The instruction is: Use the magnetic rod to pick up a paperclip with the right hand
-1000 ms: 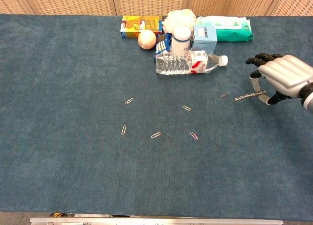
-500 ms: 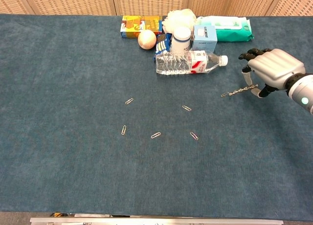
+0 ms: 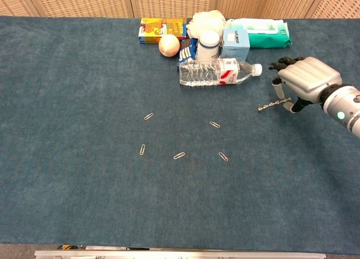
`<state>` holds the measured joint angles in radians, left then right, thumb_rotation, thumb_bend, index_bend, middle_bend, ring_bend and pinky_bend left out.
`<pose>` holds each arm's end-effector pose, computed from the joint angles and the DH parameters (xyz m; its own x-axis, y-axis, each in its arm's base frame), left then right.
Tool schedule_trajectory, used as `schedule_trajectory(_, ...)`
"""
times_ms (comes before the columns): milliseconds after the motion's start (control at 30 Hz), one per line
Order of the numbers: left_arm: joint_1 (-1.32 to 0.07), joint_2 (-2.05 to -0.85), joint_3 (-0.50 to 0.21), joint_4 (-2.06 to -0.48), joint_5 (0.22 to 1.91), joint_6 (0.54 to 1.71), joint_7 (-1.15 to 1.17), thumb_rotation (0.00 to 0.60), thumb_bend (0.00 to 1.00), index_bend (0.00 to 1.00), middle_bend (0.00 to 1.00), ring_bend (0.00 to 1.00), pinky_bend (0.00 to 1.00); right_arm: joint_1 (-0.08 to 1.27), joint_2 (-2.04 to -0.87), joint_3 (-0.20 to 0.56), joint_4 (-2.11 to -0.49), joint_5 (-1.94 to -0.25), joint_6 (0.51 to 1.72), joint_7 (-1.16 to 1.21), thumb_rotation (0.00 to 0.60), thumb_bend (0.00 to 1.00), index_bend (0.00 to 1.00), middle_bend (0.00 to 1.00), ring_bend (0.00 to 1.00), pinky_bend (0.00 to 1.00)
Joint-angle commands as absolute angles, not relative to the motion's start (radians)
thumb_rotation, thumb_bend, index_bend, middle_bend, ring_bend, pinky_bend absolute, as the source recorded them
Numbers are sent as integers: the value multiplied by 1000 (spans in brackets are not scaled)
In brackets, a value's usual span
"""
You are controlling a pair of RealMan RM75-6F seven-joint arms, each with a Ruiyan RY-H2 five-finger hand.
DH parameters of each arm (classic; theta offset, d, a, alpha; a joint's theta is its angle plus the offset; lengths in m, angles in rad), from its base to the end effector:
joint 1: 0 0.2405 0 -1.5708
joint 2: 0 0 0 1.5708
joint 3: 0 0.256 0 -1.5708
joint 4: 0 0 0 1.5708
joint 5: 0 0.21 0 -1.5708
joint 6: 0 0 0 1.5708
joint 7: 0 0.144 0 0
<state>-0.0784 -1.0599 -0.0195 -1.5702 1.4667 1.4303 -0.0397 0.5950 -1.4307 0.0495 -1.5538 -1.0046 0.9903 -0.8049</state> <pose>-0.3350 0.1730 0.1747 0.4461 0.0810 0.8913 0.8922 0.0388 -0.4500 -0.2347 -0.2986 0.0063 0.7900 -0.2843 0.5432 -0.6127 -0.3317 0.7173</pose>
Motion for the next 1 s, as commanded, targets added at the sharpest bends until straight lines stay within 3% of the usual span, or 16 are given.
schedule_trajectory(33,-79,-1060,-19,-1570,1466,1428,-38,600,224,576,469,573,833,600,-1434,47,-1550,-998,990,-803,600,324,616,122,0,159)
schedule_trajectory(1000,-63,-1044,-22,-1579,1468,1459,-62,600,223,577,469,573,833,690,-1451,33,-1733,-1036,1061,-975,600,324,616,122,0,159)
